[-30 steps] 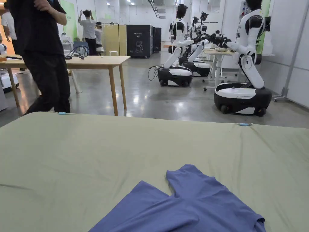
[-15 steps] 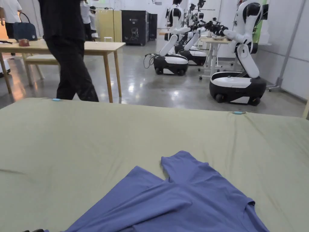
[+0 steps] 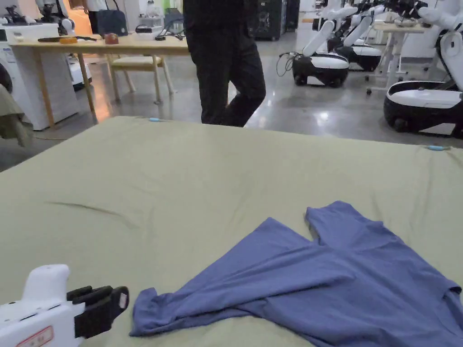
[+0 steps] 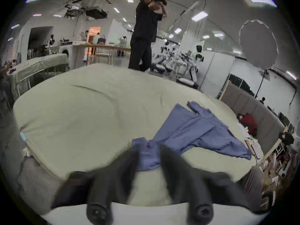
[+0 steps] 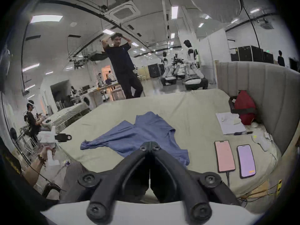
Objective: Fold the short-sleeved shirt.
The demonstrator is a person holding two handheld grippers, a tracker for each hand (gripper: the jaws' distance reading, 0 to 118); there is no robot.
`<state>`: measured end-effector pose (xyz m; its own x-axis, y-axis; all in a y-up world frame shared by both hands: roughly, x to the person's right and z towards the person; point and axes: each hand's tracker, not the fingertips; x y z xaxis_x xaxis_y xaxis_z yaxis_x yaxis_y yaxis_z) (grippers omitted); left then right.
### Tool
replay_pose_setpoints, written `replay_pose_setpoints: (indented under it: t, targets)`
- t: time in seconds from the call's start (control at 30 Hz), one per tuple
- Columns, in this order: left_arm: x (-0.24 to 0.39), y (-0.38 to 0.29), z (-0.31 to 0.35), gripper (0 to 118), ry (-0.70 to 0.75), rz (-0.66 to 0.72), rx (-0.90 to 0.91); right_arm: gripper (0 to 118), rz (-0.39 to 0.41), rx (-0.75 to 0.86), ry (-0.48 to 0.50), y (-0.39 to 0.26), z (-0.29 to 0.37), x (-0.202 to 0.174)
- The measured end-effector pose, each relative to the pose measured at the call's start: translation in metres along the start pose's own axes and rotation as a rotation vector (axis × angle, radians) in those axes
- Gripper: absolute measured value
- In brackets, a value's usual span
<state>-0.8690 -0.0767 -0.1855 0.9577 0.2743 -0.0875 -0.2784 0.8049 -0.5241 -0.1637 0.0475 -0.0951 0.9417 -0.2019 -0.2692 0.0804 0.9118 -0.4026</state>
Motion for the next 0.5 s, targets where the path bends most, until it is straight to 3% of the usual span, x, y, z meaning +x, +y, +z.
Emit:
replay_pose_setpoints:
  t: [0.03,0.07,0.1,0.2,0.27,0.4,0.47,0.5]
  targets:
    - [-0.008,0.004,-0.021,116,0.015,-0.02,-0.056,1,0.0,-0.006,0.008,0.0,-0.005,-0.001]
    - [-0.017,0.005,-0.04,117,0.048,-0.025,-0.102,1,0.002,-0.014,0.017,-0.001,-0.008,-0.003]
    - [0.022,-0.009,-0.047,112,0.048,-0.032,-0.105,1,0.006,-0.022,0.022,-0.002,-0.011,-0.005]
    - [0.01,-0.011,-0.088,111,0.109,-0.07,-0.151,1,0.028,-0.063,0.013,-0.006,-0.017,-0.009]
    - [0.038,-0.024,-0.093,109,0.097,-0.074,-0.16,1,0.035,-0.083,0.01,-0.007,-0.02,-0.009]
    - [0.032,-0.036,-0.113,97,0.144,-0.104,-0.243,1,0.05,-0.114,-0.017,-0.01,-0.025,-0.01]
    - [0.038,-0.043,-0.107,79,0.198,-0.179,-0.233,1,0.064,-0.129,-0.027,-0.008,-0.028,-0.01]
    - [0.041,-0.04,-0.099,63,0.177,-0.214,-0.201,1,0.068,-0.135,-0.028,-0.008,-0.03,-0.01]
